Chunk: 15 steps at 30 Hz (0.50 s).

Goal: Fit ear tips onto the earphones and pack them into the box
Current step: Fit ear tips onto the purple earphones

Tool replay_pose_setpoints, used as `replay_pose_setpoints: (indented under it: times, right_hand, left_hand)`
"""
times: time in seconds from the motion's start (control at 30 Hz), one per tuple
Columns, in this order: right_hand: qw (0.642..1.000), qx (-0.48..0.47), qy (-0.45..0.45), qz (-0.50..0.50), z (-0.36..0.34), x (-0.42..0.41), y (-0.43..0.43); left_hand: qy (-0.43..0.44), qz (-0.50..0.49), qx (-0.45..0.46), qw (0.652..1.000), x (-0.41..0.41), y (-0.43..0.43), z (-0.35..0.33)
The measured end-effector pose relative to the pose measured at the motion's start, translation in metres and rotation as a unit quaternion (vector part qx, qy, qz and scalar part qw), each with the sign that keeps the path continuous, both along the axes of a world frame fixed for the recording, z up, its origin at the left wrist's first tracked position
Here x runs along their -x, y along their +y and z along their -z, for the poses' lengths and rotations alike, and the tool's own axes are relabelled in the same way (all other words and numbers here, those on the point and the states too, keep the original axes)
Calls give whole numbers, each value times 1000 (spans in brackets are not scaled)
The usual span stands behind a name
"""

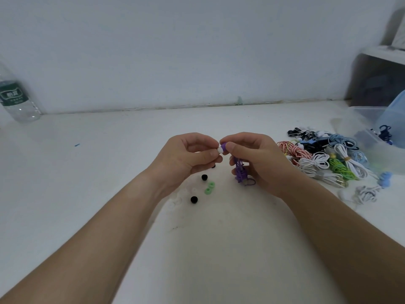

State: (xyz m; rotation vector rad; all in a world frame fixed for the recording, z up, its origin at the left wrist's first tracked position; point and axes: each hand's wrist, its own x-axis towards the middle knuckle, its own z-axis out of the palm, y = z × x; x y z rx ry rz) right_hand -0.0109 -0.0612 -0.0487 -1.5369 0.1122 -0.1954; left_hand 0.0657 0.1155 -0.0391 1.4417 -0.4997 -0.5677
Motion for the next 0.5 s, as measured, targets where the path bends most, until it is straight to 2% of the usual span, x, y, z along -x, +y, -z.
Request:
replay_pose_setpoints:
  times: [0.5]
  right_hand:
    - [999, -12, 15, -40, 1, 1, -1]
  left_hand:
    - [-7, 23, 1, 1000, 0, -1, 2]
